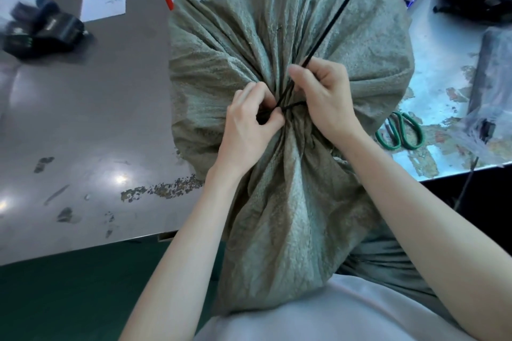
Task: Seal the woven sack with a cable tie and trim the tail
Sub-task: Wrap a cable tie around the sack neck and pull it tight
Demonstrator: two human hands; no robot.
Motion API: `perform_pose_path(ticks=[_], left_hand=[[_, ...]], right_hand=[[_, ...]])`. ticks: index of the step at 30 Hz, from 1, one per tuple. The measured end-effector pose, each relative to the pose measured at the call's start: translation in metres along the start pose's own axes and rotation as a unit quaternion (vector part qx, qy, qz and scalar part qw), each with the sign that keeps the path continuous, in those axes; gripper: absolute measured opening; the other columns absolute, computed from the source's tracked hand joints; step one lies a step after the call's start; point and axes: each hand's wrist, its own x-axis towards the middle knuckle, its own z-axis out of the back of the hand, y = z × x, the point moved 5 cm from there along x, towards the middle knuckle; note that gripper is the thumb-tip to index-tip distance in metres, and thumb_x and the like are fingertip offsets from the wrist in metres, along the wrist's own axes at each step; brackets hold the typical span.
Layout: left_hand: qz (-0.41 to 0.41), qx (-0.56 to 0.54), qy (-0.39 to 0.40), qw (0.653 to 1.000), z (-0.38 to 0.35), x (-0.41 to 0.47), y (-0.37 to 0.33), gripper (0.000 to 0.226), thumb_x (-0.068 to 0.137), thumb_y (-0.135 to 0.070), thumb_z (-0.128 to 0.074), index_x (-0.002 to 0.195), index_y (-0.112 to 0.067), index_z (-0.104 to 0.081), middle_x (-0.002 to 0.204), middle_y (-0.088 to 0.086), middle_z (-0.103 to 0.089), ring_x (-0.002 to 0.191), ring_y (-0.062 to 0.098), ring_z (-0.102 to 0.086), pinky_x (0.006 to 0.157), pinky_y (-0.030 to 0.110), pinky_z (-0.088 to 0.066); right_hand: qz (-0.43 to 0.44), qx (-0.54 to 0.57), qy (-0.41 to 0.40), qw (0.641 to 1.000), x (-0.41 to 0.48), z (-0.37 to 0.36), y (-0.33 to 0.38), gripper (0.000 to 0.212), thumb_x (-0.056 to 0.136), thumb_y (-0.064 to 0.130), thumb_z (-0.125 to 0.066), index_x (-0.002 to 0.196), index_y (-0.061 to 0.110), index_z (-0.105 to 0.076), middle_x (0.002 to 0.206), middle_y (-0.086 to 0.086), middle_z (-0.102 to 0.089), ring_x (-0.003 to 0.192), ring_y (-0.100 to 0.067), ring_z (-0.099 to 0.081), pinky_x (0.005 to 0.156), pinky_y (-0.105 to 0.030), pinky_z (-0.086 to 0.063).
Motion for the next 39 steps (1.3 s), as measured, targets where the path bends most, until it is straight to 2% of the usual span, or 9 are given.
perform_pose_path(ticks=[5,12,15,19,22,27,32,37,39], left_hand=[[-0.002,0.007,0.011,1.0,-0.001,0.004,-0.002,0.014,0.08,-0.008,-0.06,0.076,-0.003,-0.047,0.078,0.006,-0.049,0.08,0.023,-0.047,0.069,0.024,-0.035],[0.005,0.011,0.012,1.0,-0.004,0.003,-0.004,0.014,0.08,-0.008,-0.061,0.077,-0.003,-0.048,0.079,0.007,-0.051,0.08,0.022,-0.048,0.07,0.025,-0.036],[0.011,0.013,0.007,1.0,-0.005,-0.001,-0.001,0.014,0.081,-0.009,-0.061,0.078,-0.003,-0.048,0.079,0.007,-0.052,0.081,0.023,-0.048,0.071,0.025,-0.037],[0.014,0.031,-0.016,0.999,-0.011,-0.011,0.003,0.015,0.087,-0.013,-0.056,0.08,-0.002,-0.049,0.08,0.008,-0.052,0.08,0.025,-0.048,0.071,0.034,-0.039],[0.016,0.036,-0.043,0.998,-0.011,-0.01,0.003,0.022,0.093,-0.018,-0.053,0.077,-0.004,-0.048,0.075,0.003,-0.047,0.076,0.022,-0.047,0.068,0.028,-0.034],[0.047,0.0,-0.088,0.995,-0.01,-0.015,0.009,0.024,0.096,-0.015,-0.05,0.073,-0.01,-0.046,0.073,0.002,-0.046,0.071,0.015,-0.044,0.067,0.022,-0.03],[0.135,-0.054,-0.136,0.98,-0.013,-0.029,0.028,0.029,0.096,-0.018,-0.051,0.074,-0.001,-0.055,0.071,0.006,-0.055,0.064,0.008,-0.043,0.06,0.014,-0.033],[0.183,-0.112,-0.164,0.963,-0.018,-0.032,0.032,0.029,0.096,-0.019,-0.051,0.069,-0.009,-0.053,0.064,-0.003,-0.05,0.059,0.002,-0.042,0.058,0.018,-0.033],[0.193,-0.126,-0.178,0.957,-0.02,-0.033,0.033,0.037,0.097,-0.017,-0.051,0.061,-0.018,-0.042,0.058,-0.007,-0.04,0.054,0.002,-0.036,0.053,0.017,-0.029]], right_hand=[[-0.06,0.136,-0.046,0.988,0.005,0.005,0.001,0.041,0.085,0.009,-0.056,0.049,0.02,-0.041,0.047,0.011,-0.035,0.048,-0.007,-0.029,0.048,-0.025,-0.023],[-0.094,0.259,-0.088,0.957,0.006,0.011,0.002,0.038,0.085,0.003,-0.054,0.05,0.015,-0.046,0.044,0.006,-0.039,0.045,-0.009,-0.03,0.051,-0.029,-0.02],[-0.094,0.242,-0.087,0.962,0.004,0.01,0.003,0.035,0.087,0.001,-0.053,0.055,0.009,-0.044,0.046,0.005,-0.036,0.045,-0.009,-0.028,0.05,-0.026,-0.022],[-0.089,0.171,-0.044,0.98,0.0,0.007,0.007,0.031,0.09,0.003,-0.057,0.061,0.005,-0.045,0.05,-0.001,-0.036,0.045,-0.006,-0.028,0.048,-0.023,-0.023],[-0.079,0.129,0.002,0.988,0.001,0.007,0.013,0.034,0.092,0.008,-0.058,0.06,0.004,-0.046,0.053,-0.004,-0.04,0.044,-0.005,-0.034,0.048,-0.02,-0.027],[-0.042,0.101,0.055,0.992,-0.007,0.011,0.015,0.032,0.091,0.009,-0.06,0.065,-0.008,-0.053,0.054,-0.008,-0.049,0.052,-0.019,-0.039,0.054,-0.028,-0.032],[-0.034,0.141,-0.005,0.989,-0.03,0.033,0.002,0.021,0.087,0.003,-0.055,0.069,-0.007,-0.055,0.058,-0.012,-0.055,0.054,-0.023,-0.047,0.061,-0.036,-0.041],[-0.04,0.131,-0.04,0.99,-0.047,0.057,-0.016,0.021,0.086,0.0,-0.049,0.067,-0.006,-0.055,0.06,-0.015,-0.056,0.059,-0.025,-0.049,0.066,-0.035,-0.041],[-0.048,0.115,-0.041,0.991,-0.055,0.066,-0.027,0.019,0.084,0.004,-0.05,0.066,-0.002,-0.056,0.06,-0.015,-0.055,0.059,-0.025,-0.05,0.064,-0.034,-0.042]])
